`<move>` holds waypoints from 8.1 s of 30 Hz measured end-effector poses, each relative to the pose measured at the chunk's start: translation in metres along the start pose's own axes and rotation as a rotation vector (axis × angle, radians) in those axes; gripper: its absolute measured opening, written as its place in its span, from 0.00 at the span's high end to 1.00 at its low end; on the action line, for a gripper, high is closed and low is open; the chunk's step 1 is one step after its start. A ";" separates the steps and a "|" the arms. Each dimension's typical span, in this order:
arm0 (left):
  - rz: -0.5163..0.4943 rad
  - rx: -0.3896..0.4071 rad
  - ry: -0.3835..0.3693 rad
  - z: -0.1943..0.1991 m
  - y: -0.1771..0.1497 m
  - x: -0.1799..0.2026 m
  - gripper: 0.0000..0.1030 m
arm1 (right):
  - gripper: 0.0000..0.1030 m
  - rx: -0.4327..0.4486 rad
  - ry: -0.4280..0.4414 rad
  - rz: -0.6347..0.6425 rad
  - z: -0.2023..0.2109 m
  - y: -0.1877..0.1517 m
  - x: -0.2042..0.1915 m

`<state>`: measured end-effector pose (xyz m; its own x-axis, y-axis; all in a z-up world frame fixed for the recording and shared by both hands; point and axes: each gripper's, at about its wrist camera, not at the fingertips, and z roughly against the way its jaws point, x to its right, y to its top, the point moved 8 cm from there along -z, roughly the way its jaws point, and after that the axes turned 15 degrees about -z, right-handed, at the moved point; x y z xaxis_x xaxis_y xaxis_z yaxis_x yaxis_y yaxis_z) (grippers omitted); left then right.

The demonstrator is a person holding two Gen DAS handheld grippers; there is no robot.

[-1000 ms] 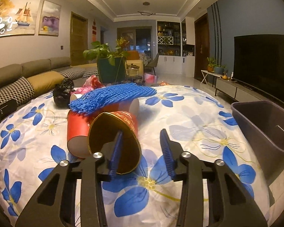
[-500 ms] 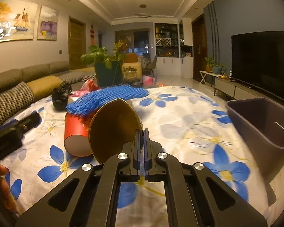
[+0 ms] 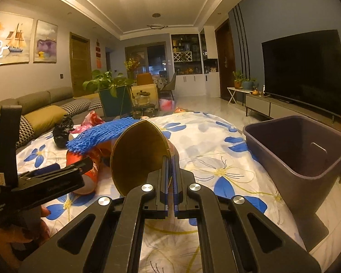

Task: Collect trash
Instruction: 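Grasp a red cup with the left tool while the right tool lifts its red cup, then carry both red cups over the grey bin and open both tools, then move both open tools back to the blue foam net on the sheet, then grasp the blue foam net with the right tool while the left tool grasps an orange-printed cup, then lift the blue net and orange-printed cup and carry them toward the grey bin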

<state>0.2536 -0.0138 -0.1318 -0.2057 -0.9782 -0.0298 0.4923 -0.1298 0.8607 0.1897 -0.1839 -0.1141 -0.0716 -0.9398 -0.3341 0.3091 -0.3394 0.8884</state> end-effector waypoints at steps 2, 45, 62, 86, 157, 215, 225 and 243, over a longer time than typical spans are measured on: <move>0.022 -0.016 -0.016 -0.003 -0.002 -0.004 0.27 | 0.96 0.001 0.000 0.000 0.000 0.000 0.001; -0.025 0.139 -0.075 0.117 -0.009 -0.027 0.49 | 0.96 0.056 0.033 -0.002 0.036 0.016 -0.005; -0.157 0.266 -0.339 0.078 0.078 0.114 0.49 | 0.96 0.233 -0.174 -0.031 0.057 0.086 0.079; -0.259 0.271 -0.629 -0.014 0.111 0.282 0.49 | 0.96 0.292 -0.430 -0.100 0.041 0.124 0.214; -0.074 0.099 0.144 0.061 0.022 -0.006 0.12 | 0.31 0.079 -0.150 -0.026 0.017 0.039 0.017; 0.098 0.035 -0.144 -0.032 0.047 -0.070 0.58 | 0.88 -0.190 0.064 0.037 -0.074 -0.012 -0.066; 0.102 0.021 -0.211 -0.042 0.046 -0.063 0.98 | 0.88 -0.172 0.067 0.041 -0.066 -0.011 -0.063; 0.060 0.158 -0.084 0.071 0.037 -0.073 0.98 | 0.88 -0.102 0.083 0.035 -0.014 0.008 -0.053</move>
<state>0.2264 0.0642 -0.0618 -0.2533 -0.9655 0.0607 0.3682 -0.0382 0.9290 0.2094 -0.1361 -0.0938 0.0188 -0.9431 -0.3320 0.4051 -0.2964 0.8649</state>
